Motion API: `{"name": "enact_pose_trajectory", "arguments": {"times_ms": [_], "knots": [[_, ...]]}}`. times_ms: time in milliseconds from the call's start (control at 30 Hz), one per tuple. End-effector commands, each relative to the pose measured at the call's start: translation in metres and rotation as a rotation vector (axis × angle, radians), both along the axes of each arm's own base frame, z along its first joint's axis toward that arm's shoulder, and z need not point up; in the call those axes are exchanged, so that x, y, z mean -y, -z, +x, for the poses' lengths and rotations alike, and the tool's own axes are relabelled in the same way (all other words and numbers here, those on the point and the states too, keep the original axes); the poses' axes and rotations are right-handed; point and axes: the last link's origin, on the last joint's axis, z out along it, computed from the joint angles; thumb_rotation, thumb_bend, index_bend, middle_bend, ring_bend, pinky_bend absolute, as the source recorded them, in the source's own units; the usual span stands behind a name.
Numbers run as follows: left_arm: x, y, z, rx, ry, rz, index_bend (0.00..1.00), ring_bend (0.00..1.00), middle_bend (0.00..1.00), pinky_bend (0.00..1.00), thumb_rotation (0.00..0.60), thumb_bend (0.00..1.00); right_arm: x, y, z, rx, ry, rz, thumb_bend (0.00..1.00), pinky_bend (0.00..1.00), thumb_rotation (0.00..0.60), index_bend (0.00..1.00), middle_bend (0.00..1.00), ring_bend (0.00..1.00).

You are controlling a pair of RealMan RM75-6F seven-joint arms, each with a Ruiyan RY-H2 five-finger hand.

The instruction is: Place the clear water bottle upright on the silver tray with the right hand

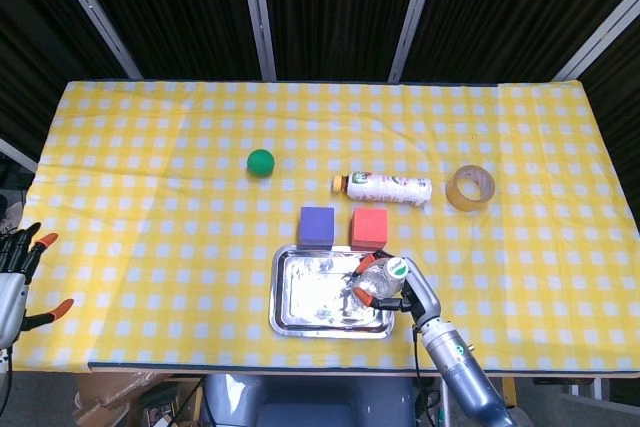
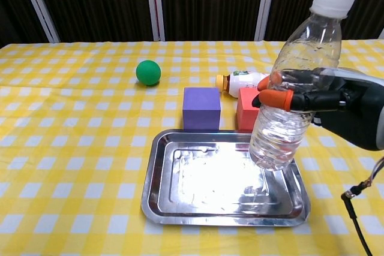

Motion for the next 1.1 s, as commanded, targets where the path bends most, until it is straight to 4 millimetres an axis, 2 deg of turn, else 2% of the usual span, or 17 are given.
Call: {"name": "enact_pose_trajectory", "arguments": {"times_ms": [33, 233, 500, 700, 867, 1100], "knots": [[0.000, 0.000, 0.000, 0.000, 0.000, -0.001, 0.13, 0.00, 0.00, 0.00, 0.600, 0.16, 0.002, -0.005, 0.003, -0.002, -0.011, -0.010, 0.56, 0.00, 0.600, 0.79, 0.61, 0.25], [0.000, 0.001, 0.000, 0.000, -0.003, -0.004, 0.13, 0.00, 0.00, 0.00, 0.600, 0.16, 0.005, -0.042, 0.019, -0.035, -0.088, -0.062, 0.56, 0.00, 0.600, 0.79, 0.61, 0.25], [0.001, -0.003, 0.000, 0.012, -0.002, 0.008, 0.13, 0.00, 0.00, 0.00, 0.600, 0.16, 0.013, -0.113, 0.045, -0.077, -0.133, -0.160, 0.56, 0.00, 0.600, 0.79, 0.61, 0.25], [0.001, -0.005, 0.000, 0.018, -0.002, 0.012, 0.13, 0.00, 0.00, 0.00, 0.600, 0.16, 0.030, -0.142, 0.053, -0.089, -0.159, -0.180, 0.56, 0.00, 0.600, 0.79, 0.61, 0.25], [0.001, -0.007, -0.001, 0.021, -0.003, 0.018, 0.13, 0.00, 0.00, 0.00, 0.600, 0.16, 0.030, -0.148, 0.048, -0.099, -0.144, -0.145, 0.56, 0.00, 0.600, 0.79, 0.61, 0.25], [0.002, -0.006, 0.000, 0.018, -0.001, 0.016, 0.13, 0.00, 0.00, 0.00, 0.600, 0.16, 0.015, -0.122, 0.029, -0.073, -0.070, -0.024, 0.57, 0.00, 0.600, 0.79, 0.61, 0.26]]}}
